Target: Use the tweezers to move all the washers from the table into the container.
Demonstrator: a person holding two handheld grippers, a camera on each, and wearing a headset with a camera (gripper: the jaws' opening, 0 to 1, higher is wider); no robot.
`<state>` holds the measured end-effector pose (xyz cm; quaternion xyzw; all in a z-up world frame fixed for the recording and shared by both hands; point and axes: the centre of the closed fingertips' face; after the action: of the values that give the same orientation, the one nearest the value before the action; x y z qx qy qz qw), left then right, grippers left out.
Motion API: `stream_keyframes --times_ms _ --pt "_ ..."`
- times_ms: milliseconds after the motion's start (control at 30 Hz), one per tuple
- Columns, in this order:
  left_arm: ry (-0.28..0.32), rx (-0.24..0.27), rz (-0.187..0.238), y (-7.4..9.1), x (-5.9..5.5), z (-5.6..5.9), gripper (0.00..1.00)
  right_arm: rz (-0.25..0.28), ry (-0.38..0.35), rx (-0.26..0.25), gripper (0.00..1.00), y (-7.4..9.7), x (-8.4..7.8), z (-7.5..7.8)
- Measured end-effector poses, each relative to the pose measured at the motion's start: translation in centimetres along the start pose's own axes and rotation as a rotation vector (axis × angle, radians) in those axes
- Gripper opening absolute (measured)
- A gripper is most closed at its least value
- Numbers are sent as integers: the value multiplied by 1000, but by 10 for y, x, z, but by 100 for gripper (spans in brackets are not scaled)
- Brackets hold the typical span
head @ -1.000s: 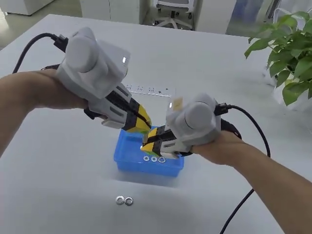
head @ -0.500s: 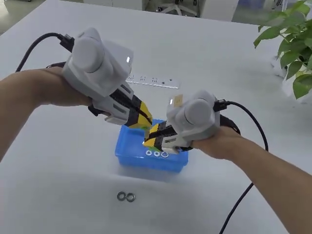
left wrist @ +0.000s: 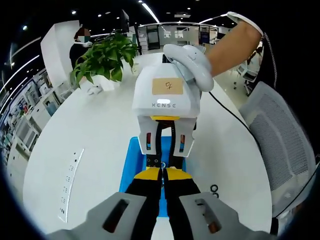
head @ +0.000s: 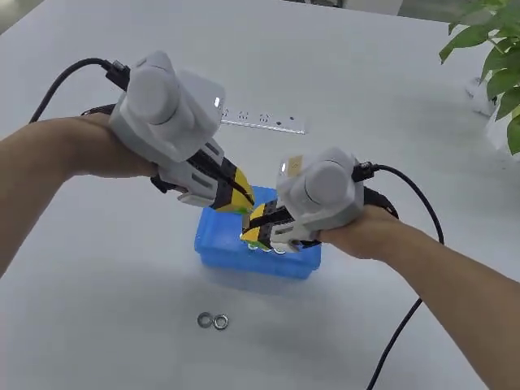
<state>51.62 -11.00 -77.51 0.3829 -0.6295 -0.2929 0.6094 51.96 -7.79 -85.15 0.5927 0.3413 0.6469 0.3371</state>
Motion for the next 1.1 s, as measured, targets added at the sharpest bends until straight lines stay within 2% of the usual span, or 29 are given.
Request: stream_keyframes --times_ms 333,667,900,1100 --pt "12 -1 -9 -9 -7 -1 5 -27 -6 19 10 -10 -7 -1" --pt "27 4 -9 -8 -9 -2 5 -27 -3 13 11 -11 -6 0" --pt "23 4 -11 -6 -7 0 5 -31 6 7 11 -9 -5 -1" --pt "20 15 -4 2 -2 2 5 -27 14 -7 11 -1 -1 -1"
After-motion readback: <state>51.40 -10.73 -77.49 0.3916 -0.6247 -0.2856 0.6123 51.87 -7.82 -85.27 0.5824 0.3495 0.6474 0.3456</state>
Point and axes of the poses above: the centre of the closed fingertips' face, and the gripper's own axes: y roughly backward along the fingers, z roughly to its right, x roughly out of its top, and after that the axes turned 13 degrees about -z, right-handed
